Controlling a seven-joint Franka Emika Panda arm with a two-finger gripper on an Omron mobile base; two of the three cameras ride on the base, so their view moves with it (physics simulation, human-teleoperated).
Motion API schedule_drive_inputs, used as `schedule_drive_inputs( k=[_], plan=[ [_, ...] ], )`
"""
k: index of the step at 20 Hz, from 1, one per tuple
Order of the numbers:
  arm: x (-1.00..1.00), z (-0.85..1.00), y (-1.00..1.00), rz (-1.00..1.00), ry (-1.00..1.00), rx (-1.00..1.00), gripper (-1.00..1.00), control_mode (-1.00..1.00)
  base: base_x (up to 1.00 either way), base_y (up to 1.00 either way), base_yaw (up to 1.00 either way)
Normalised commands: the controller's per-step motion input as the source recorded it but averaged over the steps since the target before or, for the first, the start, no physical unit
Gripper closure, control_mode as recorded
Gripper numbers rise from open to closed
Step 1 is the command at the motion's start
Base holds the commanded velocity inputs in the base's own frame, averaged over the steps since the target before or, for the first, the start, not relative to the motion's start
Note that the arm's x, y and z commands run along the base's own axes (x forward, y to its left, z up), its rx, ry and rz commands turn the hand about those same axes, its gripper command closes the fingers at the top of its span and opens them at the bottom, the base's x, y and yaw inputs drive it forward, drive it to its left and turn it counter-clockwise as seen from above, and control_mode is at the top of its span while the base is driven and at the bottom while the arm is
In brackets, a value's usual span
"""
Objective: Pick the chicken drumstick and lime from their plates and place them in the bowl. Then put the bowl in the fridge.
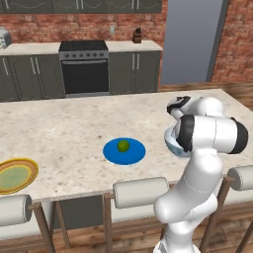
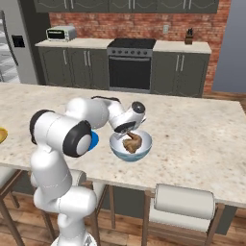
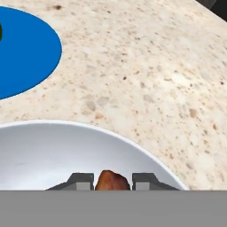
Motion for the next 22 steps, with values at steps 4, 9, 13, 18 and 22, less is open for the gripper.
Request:
schedule_drive_inputs(
  k=[4, 9, 13, 18, 22],
  plan=[
    [0.11, 0.00, 0.00, 0.04, -0.01, 0.06, 1.00, -1.00, 0.00, 0.00, 0.00],
    [0.08, 0.00, 0.00, 0.05, -0.01, 0.02, 1.00, -1.00, 0.00, 0.00, 0.00],
    [-0.09, 0.00, -0.03, 0.04, 0.00, 0.00, 1.00, -1.00, 0.00, 0.00, 0.00],
    [-0.24, 0.02, 0.00, 0.01, 0.00, 0.00, -1.00, -1.00, 0.00, 0.00, 0.00],
    [-0.27, 0.11, 0.03, 0.00, 0.00, 0.00, -1.00, -1.00, 0.00, 0.00, 0.00]
  ],
)
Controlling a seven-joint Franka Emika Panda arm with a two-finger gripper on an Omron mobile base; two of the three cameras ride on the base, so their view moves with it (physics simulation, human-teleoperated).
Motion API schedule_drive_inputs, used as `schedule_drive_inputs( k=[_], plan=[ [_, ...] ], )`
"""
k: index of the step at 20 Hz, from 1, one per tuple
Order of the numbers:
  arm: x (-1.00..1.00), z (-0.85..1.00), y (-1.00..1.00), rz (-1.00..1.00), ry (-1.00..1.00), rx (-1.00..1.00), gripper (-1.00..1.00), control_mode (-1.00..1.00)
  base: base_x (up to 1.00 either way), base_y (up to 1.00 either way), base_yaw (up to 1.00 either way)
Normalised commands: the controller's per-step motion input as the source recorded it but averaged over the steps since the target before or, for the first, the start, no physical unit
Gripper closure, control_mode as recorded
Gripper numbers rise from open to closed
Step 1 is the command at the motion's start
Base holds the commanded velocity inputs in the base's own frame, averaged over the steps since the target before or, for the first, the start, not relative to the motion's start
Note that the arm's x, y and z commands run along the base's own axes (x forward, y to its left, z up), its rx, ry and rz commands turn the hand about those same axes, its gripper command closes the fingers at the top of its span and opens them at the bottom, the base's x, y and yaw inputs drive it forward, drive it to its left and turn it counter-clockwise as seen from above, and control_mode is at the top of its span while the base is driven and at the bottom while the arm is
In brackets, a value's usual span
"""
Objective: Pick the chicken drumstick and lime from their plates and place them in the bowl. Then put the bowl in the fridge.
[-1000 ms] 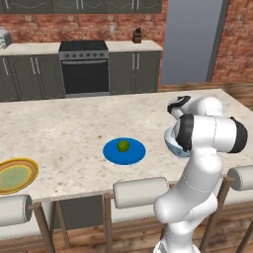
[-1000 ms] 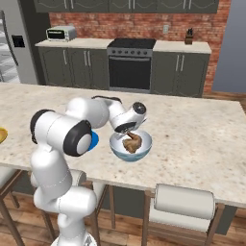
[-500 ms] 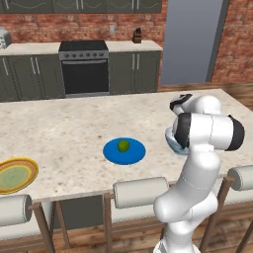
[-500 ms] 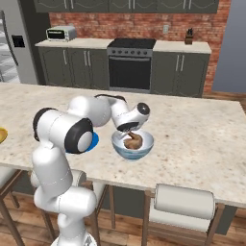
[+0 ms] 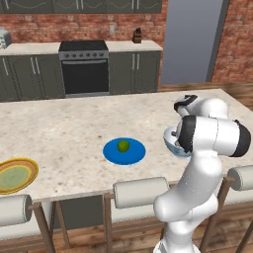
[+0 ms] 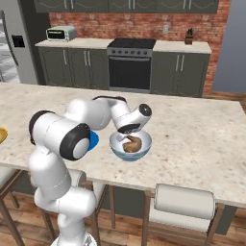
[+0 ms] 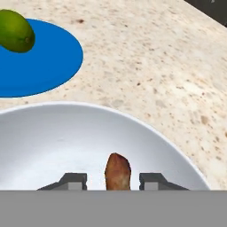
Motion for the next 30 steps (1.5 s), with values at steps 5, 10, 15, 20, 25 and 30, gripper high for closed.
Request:
schedule_drive_inputs(
  k=[5, 10, 15, 20, 25, 30],
  plan=[
    [-0.21, 0.19, 0.13, 0.00, 0.00, -0.05, -1.00, -1.00, 0.00, 0.00, 0.00],
    [-0.20, 0.32, 0.18, 0.00, 0.00, -0.08, -1.00, -1.00, 0.00, 0.00, 0.00],
    [-0.31, 0.29, 0.22, -0.02, 0.00, -0.17, -1.00, -1.00, 0.00, 0.00, 0.00],
    [-0.29, 0.37, 0.26, -0.05, 0.01, -0.16, -1.00, -1.00, 0.00, 0.00, 0.00],
    [-0.27, 0.46, 0.28, -0.12, 0.02, -0.02, -1.00, -1.00, 0.00, 0.00, 0.00],
    [-0.35, 0.25, 0.35, -0.30, 0.01, 0.00, -1.00, -1.00, 0.00, 0.00, 0.00]
  ],
)
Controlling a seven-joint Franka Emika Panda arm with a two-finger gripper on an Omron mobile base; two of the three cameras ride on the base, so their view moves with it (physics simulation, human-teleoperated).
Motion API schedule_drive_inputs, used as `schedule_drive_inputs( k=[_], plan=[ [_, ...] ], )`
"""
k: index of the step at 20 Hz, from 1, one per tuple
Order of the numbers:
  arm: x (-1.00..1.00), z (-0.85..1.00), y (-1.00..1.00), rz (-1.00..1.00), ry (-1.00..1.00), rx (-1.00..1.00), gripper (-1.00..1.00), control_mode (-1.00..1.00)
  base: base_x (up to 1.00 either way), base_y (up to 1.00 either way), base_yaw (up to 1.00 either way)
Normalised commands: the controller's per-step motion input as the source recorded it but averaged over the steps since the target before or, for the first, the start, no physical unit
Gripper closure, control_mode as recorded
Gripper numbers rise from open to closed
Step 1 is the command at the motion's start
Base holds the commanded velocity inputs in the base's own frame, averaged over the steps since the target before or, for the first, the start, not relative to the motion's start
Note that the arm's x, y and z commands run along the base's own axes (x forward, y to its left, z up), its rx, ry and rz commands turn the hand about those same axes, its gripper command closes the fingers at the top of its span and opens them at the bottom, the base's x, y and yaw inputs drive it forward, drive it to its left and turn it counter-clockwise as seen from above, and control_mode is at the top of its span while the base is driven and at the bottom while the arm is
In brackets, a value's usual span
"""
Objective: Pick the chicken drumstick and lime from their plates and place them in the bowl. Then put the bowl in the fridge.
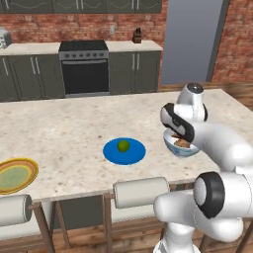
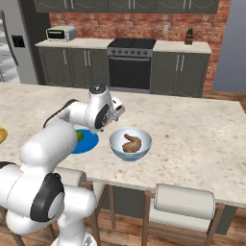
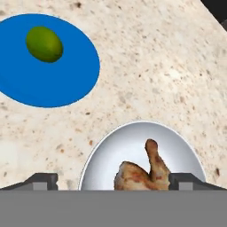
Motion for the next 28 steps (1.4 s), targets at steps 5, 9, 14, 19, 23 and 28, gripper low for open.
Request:
schedule_drive_inputs(
  k=[5, 9, 14, 19, 23, 28],
  plan=[
    [-0.21, 0.13, 0.44, -0.44, 0.00, 0.00, -1.00, -1.00, 0.00, 0.00, 0.00],
    [-0.20, 0.18, 0.51, -0.35, 0.00, 0.01, -1.00, -1.00, 0.00, 0.00, 0.00],
    [-0.16, 0.04, 0.57, -0.22, 0.01, 0.12, -1.00, -1.00, 0.00, 0.00, 0.00],
    [-0.02, 0.05, 0.51, -0.03, 0.19, 0.18, -1.00, -1.00, 0.00, 0.00, 0.00],
    [-0.03, 0.02, 0.35, 0.00, 0.23, 0.20, -1.00, -1.00, 0.00, 0.00, 0.00],
    [0.16, -0.17, 0.37, -0.05, 0.05, 0.13, -1.00, -1.00, 0.00, 0.00, 0.00]
  ],
)
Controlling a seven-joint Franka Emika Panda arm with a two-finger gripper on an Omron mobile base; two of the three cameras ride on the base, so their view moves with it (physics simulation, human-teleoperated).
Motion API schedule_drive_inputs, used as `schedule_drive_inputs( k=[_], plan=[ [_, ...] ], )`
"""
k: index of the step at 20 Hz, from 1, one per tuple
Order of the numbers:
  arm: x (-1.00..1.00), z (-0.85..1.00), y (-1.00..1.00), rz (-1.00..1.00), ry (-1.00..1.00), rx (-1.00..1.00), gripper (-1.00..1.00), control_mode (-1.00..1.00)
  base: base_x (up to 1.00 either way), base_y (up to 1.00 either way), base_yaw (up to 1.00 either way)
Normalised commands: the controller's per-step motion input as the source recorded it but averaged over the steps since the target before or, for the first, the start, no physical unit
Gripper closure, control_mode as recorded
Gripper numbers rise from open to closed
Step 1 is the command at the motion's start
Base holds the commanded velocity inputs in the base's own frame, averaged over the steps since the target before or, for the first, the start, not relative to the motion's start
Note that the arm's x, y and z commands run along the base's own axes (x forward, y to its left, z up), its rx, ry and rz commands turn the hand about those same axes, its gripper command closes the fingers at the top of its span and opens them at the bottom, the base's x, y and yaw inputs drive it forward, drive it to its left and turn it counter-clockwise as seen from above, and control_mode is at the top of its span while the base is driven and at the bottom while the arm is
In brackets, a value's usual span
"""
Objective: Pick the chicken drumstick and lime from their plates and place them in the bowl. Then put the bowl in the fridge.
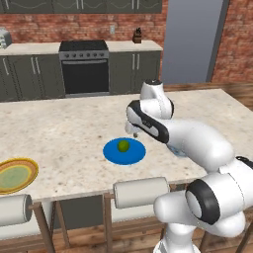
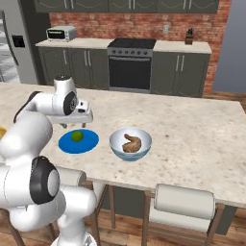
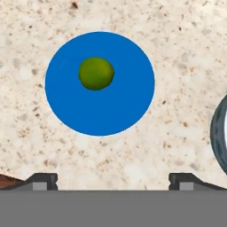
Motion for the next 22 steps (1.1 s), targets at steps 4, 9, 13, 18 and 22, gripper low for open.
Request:
schedule_drive_inputs(
  k=[4, 9, 13, 18, 22],
  plan=[
    [0.18, -0.16, 0.36, -0.10, 0.06, 0.01, -1.00, -1.00, 0.00, 0.00, 0.00],
    [0.19, -0.29, 0.32, -0.10, 0.03, 0.01, -1.00, -1.00, 0.00, 0.00, 0.00],
    [0.35, -0.32, 0.12, -0.01, 0.03, 0.02, -1.00, -1.00, 0.00, 0.00, 0.00],
    [0.48, -0.38, 0.04, 0.00, 0.09, 0.00, -1.00, -1.00, 0.00, 0.00, 0.00],
    [0.40, -0.29, 0.09, 0.00, 0.13, 0.00, -1.00, -1.00, 0.00, 0.00, 0.00]
  ],
)
